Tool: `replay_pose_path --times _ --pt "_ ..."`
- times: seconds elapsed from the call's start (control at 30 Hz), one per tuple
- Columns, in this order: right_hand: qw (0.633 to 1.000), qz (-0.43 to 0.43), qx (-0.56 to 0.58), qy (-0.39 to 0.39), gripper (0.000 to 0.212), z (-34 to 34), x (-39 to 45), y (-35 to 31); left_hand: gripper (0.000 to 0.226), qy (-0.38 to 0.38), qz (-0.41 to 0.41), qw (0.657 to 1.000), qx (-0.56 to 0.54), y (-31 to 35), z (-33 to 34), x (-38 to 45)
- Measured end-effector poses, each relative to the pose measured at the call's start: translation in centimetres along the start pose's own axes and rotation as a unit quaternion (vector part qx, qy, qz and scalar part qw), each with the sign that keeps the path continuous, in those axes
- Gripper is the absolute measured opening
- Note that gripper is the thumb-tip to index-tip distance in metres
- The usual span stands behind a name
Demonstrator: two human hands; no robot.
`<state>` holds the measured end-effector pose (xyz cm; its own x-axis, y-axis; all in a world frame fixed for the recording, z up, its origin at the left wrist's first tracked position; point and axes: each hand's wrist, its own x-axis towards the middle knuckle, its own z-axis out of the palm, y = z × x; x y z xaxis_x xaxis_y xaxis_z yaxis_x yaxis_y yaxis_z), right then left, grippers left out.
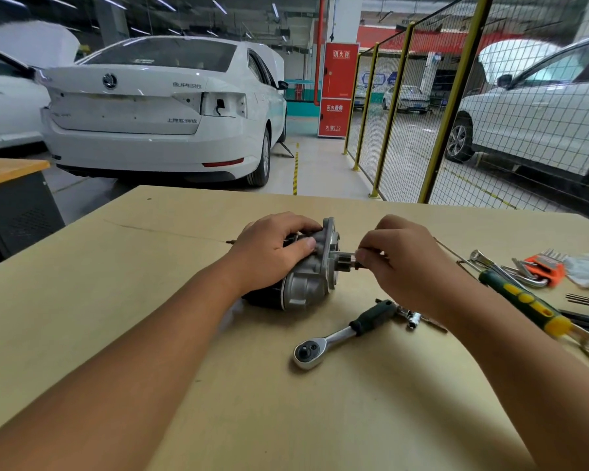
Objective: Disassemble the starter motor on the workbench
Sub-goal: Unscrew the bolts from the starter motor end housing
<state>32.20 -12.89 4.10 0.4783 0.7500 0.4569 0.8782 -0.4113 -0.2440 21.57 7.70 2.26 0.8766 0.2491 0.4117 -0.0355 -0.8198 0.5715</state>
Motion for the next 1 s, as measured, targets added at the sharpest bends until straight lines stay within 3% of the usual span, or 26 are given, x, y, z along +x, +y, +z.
replay_pose_path --times 0.13,0.23,0.37,0.47,0.63,0.83,1.0 --pt "0.999 0.002 -0.038 -0.013 0.011 0.1 0.0 -0.2 0.047 -0.008 0.006 1.0 0.01 0.1 -0.1 -0.1" --pt "0.994 0.01 -0.109 0.023 0.011 0.2 -0.3 -0.6 0.048 -0.01 0.007 1.0 0.01 0.0 -0.2 -0.1" --pt "0.999 0.009 -0.027 0.035 0.02 0.1 -0.3 -0.7 0.044 -0.002 0.002 1.0 -0.004 -0.1 0.0 0.0" --pt "0.999 -0.016 0.01 0.034 0.011 -0.1 -0.3 -0.7 0.043 0.001 0.0 1.0 -0.006 -0.2 0.1 0.0" --pt "1.0 -0.01 -0.012 -0.002 0.019 -0.2 0.1 -0.1 0.046 -0.004 0.006 1.0 0.001 0.1 0.0 -0.1" --pt "0.992 -0.006 -0.123 0.021 0.014 -0.4 -0.3 -0.8 0.048 -0.01 0.009 1.0 0.004 0.1 -0.1 -0.2" --pt "0.999 0.004 -0.04 0.012 0.012 -0.6 -0.2 -1.1 0.046 -0.008 0.008 1.0 -0.004 -0.2 -0.1 -0.1"
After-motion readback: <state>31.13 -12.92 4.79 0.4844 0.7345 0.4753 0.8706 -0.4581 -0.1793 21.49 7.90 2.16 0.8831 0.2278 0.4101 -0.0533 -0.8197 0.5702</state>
